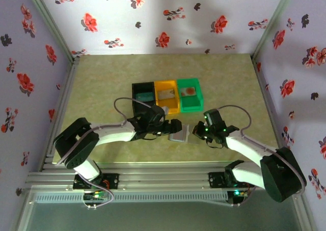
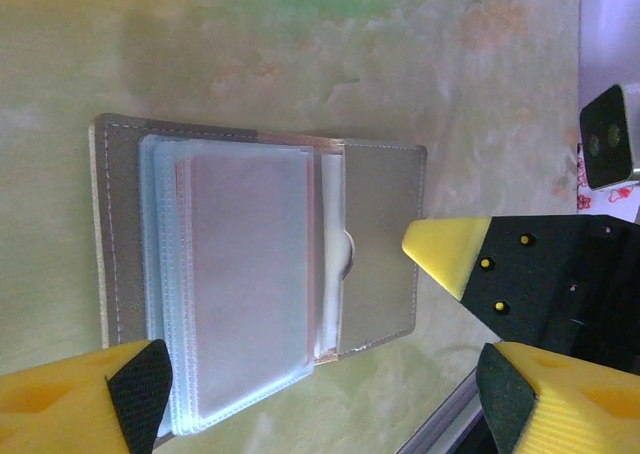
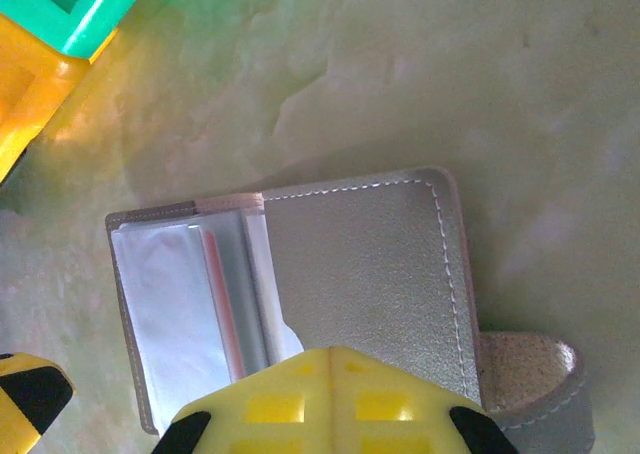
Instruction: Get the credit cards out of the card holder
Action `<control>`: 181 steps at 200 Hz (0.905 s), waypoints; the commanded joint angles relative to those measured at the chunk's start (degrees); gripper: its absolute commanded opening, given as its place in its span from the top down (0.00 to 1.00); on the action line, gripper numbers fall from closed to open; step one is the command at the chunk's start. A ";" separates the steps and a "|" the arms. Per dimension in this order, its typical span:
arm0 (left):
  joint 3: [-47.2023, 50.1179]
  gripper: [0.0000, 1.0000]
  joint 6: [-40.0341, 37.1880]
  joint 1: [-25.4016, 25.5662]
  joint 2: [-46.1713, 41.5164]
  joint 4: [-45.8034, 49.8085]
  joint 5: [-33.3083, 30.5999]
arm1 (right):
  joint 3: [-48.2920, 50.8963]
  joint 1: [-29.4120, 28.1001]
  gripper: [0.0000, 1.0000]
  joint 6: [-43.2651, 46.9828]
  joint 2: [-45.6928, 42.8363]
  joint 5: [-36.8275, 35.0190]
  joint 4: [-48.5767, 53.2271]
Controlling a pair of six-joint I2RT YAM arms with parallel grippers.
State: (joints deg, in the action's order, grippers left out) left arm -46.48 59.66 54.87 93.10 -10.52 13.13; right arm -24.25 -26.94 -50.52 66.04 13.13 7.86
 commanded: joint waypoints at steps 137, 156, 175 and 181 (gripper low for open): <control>-1.77 0.25 4.18 0.50 6.20 -5.13 2.43 | 2.79 1.36 1.00 4.20 6.27 3.48 -7.12; -1.86 0.27 3.81 0.50 6.30 -4.57 2.35 | 2.72 1.36 1.00 4.15 6.16 3.46 -7.15; -2.11 0.28 3.21 0.52 6.39 -2.92 2.06 | 2.64 1.37 1.00 4.25 6.16 3.57 -7.07; -2.36 0.28 2.87 0.52 6.44 -2.08 1.75 | 2.58 1.36 1.00 4.20 6.23 3.64 -7.11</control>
State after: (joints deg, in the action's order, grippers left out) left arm -47.31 63.09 54.87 98.74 -13.96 14.66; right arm -22.37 -25.85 -47.51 71.66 15.79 0.62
